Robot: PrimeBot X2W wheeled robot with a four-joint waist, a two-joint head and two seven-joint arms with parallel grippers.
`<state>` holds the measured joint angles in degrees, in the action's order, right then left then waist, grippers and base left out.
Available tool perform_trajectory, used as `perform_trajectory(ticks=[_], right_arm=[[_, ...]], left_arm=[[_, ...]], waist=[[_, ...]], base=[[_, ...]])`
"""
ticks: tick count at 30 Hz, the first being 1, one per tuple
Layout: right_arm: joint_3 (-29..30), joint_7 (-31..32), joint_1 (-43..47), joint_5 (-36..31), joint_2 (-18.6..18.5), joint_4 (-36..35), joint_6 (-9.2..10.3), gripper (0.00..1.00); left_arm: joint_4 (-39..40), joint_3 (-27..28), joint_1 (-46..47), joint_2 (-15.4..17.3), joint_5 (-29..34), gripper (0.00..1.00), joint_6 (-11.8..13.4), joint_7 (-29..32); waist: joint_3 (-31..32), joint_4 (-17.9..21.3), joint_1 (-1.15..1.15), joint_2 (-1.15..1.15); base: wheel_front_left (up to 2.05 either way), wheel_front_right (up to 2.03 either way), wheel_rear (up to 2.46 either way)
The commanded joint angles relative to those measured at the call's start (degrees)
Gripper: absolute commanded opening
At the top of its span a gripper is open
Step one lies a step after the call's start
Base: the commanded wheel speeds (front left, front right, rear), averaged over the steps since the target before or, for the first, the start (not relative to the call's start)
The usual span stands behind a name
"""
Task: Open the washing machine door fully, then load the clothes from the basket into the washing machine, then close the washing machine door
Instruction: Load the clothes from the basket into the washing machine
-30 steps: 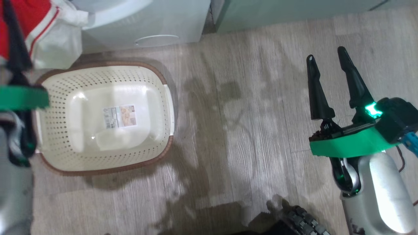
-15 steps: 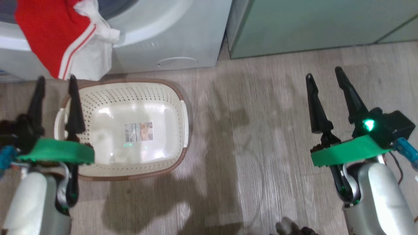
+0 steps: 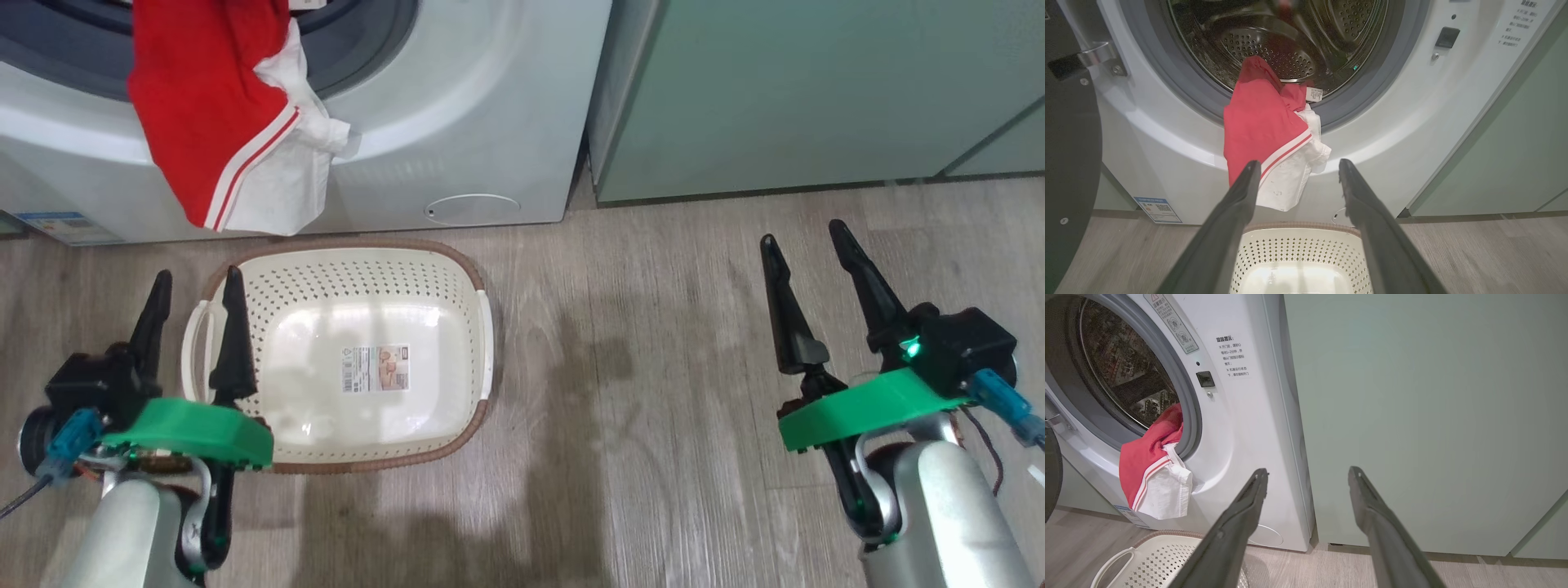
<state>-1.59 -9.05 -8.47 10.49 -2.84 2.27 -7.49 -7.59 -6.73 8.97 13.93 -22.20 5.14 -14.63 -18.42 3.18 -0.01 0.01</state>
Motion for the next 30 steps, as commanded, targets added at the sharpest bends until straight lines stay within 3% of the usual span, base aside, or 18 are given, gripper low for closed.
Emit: perform_trajectory(ticks=[1,23,30], right_arm=[[-1.1,0.2,0.6,-0.5,0.0,-1.9,0.0,1.0],[-1.3,0.6,0.1,-0.3,0.0,-2.8,0.0,1.0],[-2.5,0.0,-1.9,0.0,0.0,-4.6,0.0,1.0]], left_arm=[[1.4,2.0,0.2,0.6,-0.2,1.0,-0.2,-0.3],[0.7,2.5,2.3,0.3,-0.1,1.0,-1.1,-0.2],[-7.8,3.2,12.8,2.6,-3.3,1.0,-4.2,4.6]], waist=[[0.2,-0.2,0.01,-0.01],[-1.3,-0.8,0.01,-0.01],[-7.0,0.6,0.01,-0.01]], base=[[0.0,0.0,0.0],[0.0,0.0,0.0],[0.0,0.0,0.0]])
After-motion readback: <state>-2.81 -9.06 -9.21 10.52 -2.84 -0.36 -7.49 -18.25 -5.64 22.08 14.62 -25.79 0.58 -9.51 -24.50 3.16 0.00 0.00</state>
